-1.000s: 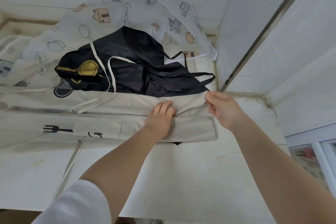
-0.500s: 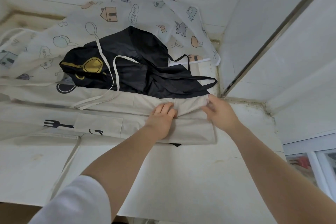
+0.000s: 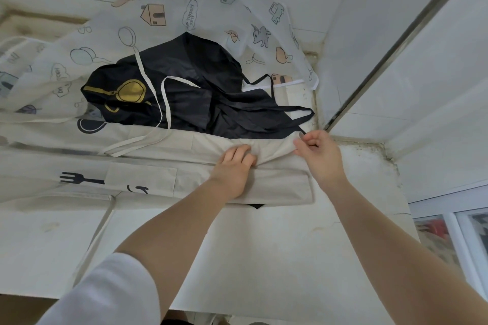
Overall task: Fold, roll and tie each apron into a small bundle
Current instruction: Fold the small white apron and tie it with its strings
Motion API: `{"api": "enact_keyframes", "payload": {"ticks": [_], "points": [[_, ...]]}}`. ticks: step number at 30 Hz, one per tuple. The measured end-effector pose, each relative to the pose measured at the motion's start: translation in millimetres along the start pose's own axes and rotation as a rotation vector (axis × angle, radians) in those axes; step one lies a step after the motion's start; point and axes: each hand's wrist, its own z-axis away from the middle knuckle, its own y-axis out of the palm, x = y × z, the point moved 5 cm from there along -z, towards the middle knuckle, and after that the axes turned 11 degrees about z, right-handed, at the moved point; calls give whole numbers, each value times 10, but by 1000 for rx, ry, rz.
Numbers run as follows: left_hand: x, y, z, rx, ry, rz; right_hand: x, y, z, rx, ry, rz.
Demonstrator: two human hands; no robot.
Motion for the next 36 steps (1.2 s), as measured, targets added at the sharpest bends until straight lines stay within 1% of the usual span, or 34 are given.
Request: {"api": "enact_keyframes", "payload": {"ticks": [3, 6, 7, 9, 12, 16, 17, 19, 20, 22, 23, 24, 25, 28, 30, 31, 32, 33, 34, 35, 36], "points": [[1, -4, 4, 1, 0, 7, 24, 8, -19, -89, -88, 175], [-3, -12, 9, 17, -7, 12, 21, 2, -35, -167, -102, 268], [-2, -14, 11, 21, -11, 14, 24, -2, -36, -173, -94, 273], [0, -14, 10, 24, -15, 19, 24, -18, -39, -159, -43, 196], [11, -12, 4, 20, -14, 38, 3, -95, -71, -45, 67, -6], [33, -31, 13, 23, -12, 88, 60, -218, -89, 224, 31, -64], [44, -33, 15, 25, -10, 103, 54, -227, -88, 266, 34, -84], [65, -32, 20, 24, -6, 128, 26, -230, -90, 299, 62, -134], [73, -30, 23, 23, -5, 137, -16, -214, -95, 309, 71, -129], [76, -28, 25, 21, -3, 145, -115, -169, -112, 328, 36, 30], [74, -30, 25, 18, 2, 143, -148, -155, -118, 317, 21, 133], [73, -29, 26, 15, 8, 138, -170, -147, -128, 290, 20, 183], [73, -34, 26, 13, 11, 139, -179, -150, -139, 266, 30, 165], [103, -42, 24, 15, 5, 157, -205, -117, -153, 284, 105, -120], [97, -39, 32, 13, 12, 134, -300, -103, -175, 236, 248, -198], [90, -29, 36, 18, 12, 112, -356, -104, -185, 176, 332, -152], [86, -22, 38, 29, 16, 79, -383, -110, -188, 117, 390, -43], [80, -10, 48, 55, 15, 22, -366, -118, -182, 63, 408, 110], [75, 0, 58, 76, 21, -59, -305, -130, -177, -21, 376, 270], [64, -1, 67, 89, 37, -141, -196, -154, -163, -148, 286, 394], [54, 3, 77, 91, 58, -205, -44, -150, -128, -264, 131, 473]]}}
